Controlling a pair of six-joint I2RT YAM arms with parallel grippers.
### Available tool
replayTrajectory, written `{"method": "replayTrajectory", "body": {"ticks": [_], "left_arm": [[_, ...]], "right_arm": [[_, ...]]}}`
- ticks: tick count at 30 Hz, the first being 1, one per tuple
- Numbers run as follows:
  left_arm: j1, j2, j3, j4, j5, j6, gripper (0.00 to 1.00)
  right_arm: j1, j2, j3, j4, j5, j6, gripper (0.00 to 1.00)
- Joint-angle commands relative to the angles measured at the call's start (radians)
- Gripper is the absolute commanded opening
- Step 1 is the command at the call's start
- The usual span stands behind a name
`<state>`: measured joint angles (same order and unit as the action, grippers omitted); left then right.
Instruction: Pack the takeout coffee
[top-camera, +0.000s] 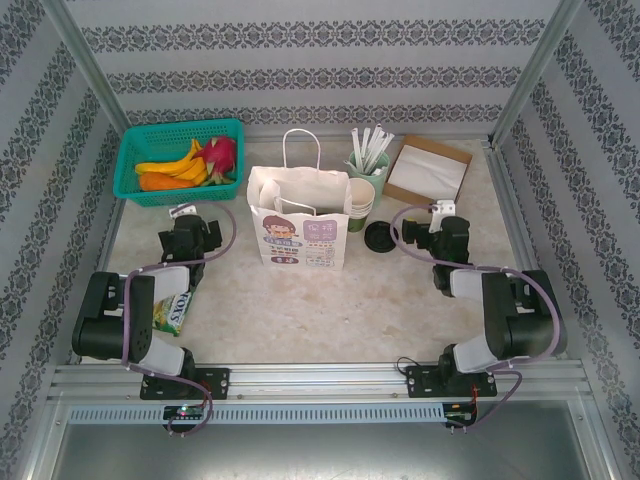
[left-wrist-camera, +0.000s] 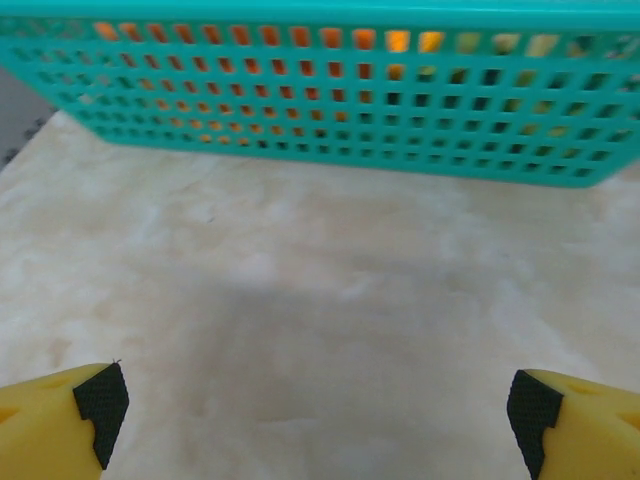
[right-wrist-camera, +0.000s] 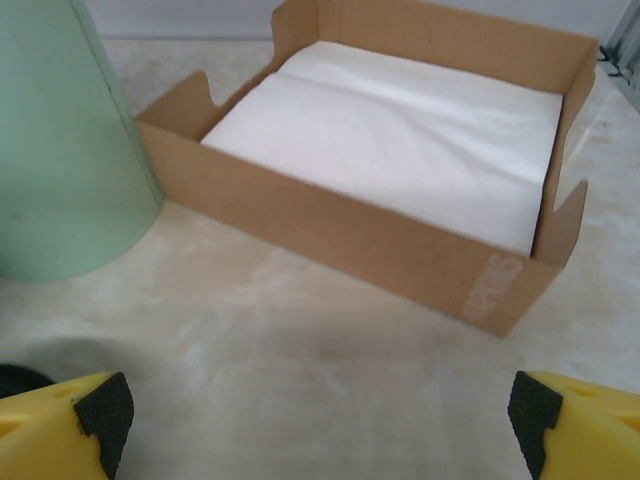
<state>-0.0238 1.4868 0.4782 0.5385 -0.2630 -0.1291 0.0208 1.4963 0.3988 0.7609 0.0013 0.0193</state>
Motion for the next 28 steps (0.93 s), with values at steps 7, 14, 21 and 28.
{"method": "replayTrajectory", "body": {"ticks": [7,14,21,28], "left_arm": [[0.018,0.076,-0.07,0.308,0.219,0.11,1.0],[0.018,0.075,-0.069,0.303,0.226,0.113,1.0],[0.018,0.075,-0.064,0.293,0.229,0.114,1.0],[0.018,0.074,-0.067,0.298,0.231,0.114,1.0]], "right_arm": [[-0.013,0.016,-0.011,0.134,0.009,0.012,0.98],[-0.013,0.012,-0.009,0.121,0.009,0.011,0.98],[-0.014,0.012,-0.009,0.121,0.01,0.011,0.98],[-0.013,0.012,-0.009,0.121,0.009,0.01,0.98]]}}
